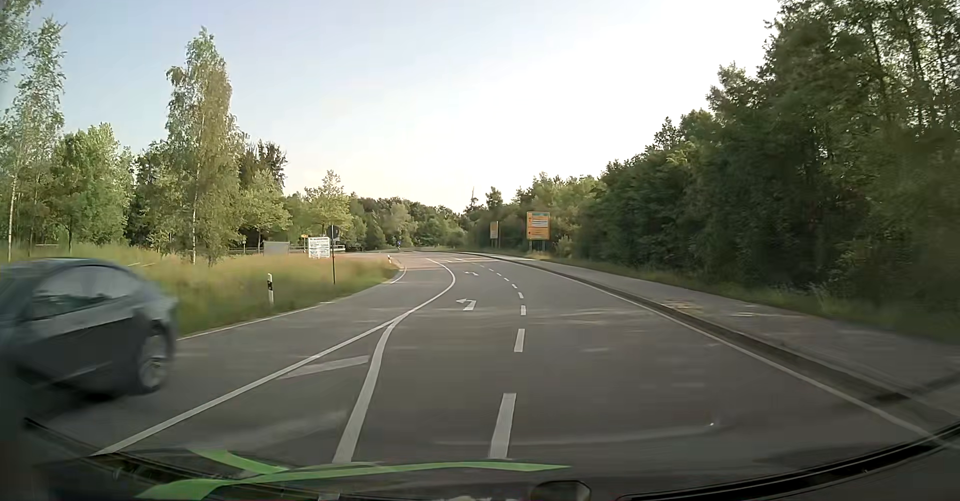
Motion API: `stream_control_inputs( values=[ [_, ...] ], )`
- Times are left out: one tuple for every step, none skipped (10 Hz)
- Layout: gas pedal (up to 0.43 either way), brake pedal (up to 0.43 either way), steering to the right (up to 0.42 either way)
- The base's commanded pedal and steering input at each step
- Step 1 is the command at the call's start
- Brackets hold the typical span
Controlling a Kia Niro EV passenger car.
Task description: Follow the waypoints while adhering to traffic rules and regulations
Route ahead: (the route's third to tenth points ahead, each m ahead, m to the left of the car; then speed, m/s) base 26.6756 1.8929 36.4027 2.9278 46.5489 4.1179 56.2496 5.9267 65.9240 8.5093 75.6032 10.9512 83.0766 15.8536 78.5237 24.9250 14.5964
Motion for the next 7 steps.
stream_control_inputs(
  values=[
    [0.098, 0.0, -0.019],
    [0.098, 0.0, -0.018],
    [0.098, 0.0, -0.018],
    [0.0, 0.0, -0.018],
    [0.0, 0.0, -0.018],
    [0.0, 0.0, -0.018],
    [0.0, 0.0, -0.018]
  ],
)
